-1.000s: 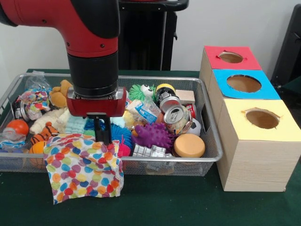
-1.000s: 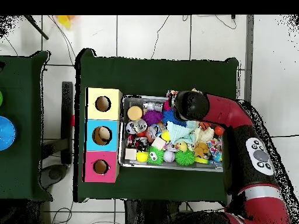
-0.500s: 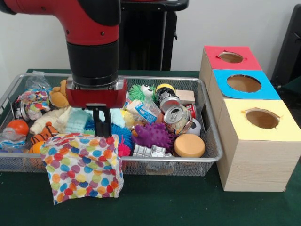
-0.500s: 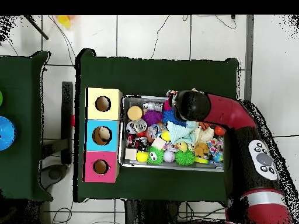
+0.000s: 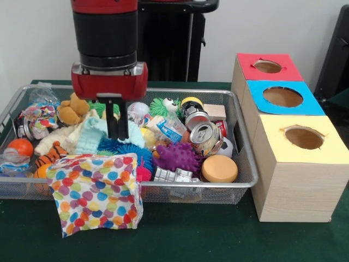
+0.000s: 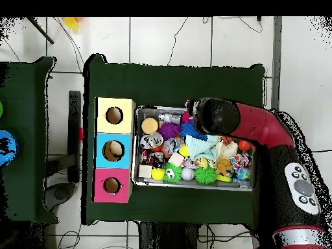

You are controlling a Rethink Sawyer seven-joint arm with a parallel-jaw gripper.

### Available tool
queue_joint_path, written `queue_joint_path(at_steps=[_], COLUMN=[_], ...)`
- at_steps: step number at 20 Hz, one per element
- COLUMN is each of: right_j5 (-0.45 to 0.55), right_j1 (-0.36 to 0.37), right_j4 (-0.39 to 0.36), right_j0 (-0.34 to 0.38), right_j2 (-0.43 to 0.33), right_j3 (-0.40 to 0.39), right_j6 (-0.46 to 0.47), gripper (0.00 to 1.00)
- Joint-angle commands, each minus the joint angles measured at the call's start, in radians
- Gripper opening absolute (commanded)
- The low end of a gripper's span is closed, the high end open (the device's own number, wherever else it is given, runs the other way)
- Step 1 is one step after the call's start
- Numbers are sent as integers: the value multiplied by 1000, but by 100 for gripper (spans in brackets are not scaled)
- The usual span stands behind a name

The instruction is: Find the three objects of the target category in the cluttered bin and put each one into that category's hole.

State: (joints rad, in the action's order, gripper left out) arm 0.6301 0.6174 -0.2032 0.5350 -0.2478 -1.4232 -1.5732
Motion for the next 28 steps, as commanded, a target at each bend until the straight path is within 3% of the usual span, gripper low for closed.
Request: queue_joint_path(at_steps=[1, 7, 8, 18, 28], right_j5=[84, 53, 55, 27, 11], right_j1=[20, -7, -9, 1, -90], right_j4=[36, 32, 27, -16, -8], right_j0=[11, 6, 3, -20, -2], right_j2=[-52, -44, -41, -17, -32], right_j3=[-108, -93, -86, -78, -22], right_j6=[-44, -40, -35, -29, -17], gripper=[0, 0, 100, 100, 100])
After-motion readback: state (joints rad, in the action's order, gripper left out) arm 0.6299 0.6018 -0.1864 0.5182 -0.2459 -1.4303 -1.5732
